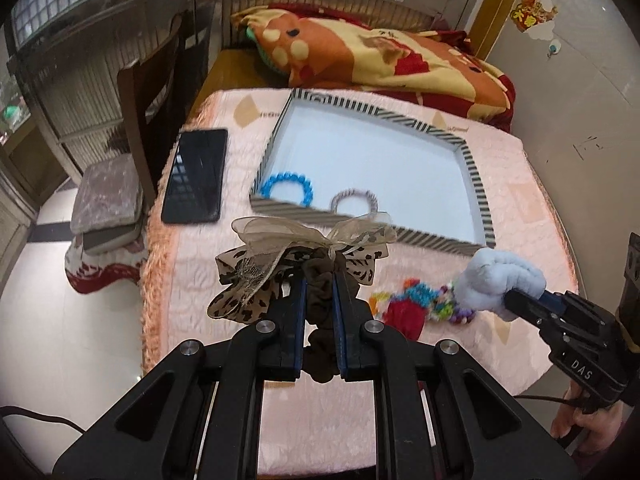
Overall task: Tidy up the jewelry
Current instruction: 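Carry the bow clip and fuzzy scrunchie into the tray and release them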
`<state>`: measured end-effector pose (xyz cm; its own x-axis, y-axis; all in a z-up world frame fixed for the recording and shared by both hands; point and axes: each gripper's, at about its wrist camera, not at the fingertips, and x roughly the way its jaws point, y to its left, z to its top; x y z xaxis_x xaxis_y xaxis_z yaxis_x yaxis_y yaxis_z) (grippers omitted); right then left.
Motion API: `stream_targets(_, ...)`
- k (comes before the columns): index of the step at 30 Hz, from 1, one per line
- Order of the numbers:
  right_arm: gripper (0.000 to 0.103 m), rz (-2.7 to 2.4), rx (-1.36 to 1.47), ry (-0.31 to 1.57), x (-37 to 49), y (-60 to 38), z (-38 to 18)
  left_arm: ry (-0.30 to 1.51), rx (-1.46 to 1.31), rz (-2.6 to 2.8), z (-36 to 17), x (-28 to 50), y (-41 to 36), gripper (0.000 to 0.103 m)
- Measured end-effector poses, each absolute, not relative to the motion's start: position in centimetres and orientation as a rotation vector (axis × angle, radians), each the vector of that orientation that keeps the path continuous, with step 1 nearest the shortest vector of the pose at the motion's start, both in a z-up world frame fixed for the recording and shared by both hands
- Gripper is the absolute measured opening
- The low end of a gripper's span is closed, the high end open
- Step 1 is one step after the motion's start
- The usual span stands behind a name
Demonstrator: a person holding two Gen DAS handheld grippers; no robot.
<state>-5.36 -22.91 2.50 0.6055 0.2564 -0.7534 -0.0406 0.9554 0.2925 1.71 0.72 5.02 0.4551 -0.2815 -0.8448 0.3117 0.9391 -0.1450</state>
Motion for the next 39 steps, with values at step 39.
stream_targets(39, 0.025, 0.099, 0.313, 1.050, 12.3, -21.8, -2.1, 1.101, 0.092, -0.375, 0.9, 19.9, -4.3, 0.011)
